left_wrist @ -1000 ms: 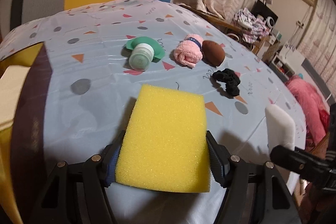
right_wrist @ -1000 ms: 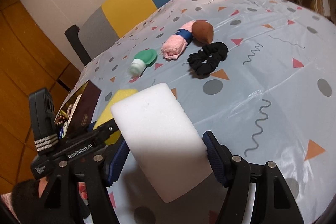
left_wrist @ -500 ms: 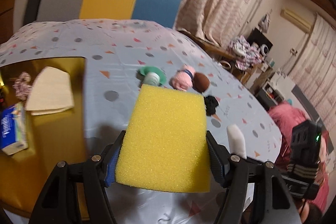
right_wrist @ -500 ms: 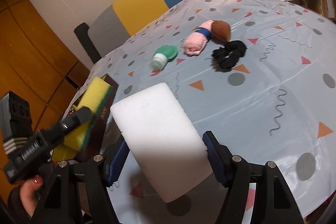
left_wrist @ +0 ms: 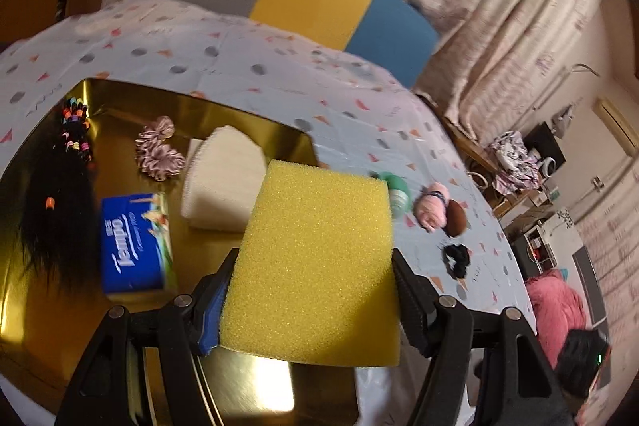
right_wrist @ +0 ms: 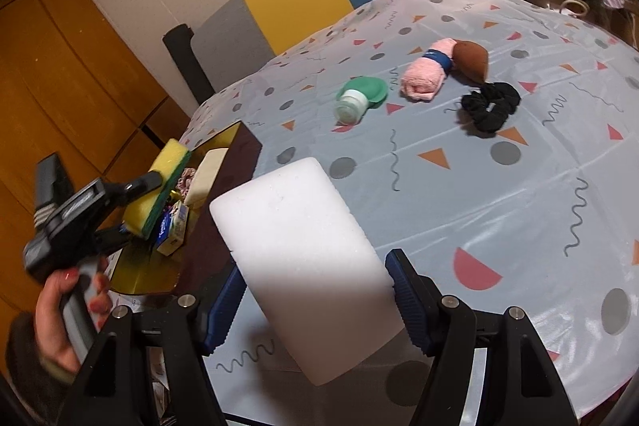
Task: Organize rigid objects
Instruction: 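Lower the yellow sponge into the gold tray and open the left tool while the right tool carries the block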
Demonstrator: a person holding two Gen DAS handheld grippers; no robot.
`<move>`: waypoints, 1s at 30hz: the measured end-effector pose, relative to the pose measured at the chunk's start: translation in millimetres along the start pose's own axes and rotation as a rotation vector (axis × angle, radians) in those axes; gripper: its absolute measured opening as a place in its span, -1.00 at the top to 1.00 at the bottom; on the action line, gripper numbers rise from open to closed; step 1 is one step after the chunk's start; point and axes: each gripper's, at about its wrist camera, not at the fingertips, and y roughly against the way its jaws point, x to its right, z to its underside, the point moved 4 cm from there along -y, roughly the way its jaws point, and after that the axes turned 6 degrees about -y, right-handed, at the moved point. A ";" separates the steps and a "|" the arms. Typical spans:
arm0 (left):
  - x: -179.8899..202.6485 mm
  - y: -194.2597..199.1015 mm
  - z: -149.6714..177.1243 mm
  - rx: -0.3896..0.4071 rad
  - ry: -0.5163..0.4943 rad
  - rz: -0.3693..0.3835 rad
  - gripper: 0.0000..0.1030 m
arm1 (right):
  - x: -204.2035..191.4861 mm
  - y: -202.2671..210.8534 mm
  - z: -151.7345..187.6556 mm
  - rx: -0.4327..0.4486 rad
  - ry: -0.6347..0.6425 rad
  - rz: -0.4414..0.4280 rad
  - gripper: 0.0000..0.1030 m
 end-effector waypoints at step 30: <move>-35.6 40.2 10.0 -0.028 -0.028 -0.135 -0.66 | -50.6 -4.4 5.8 -0.038 0.077 -0.050 -0.38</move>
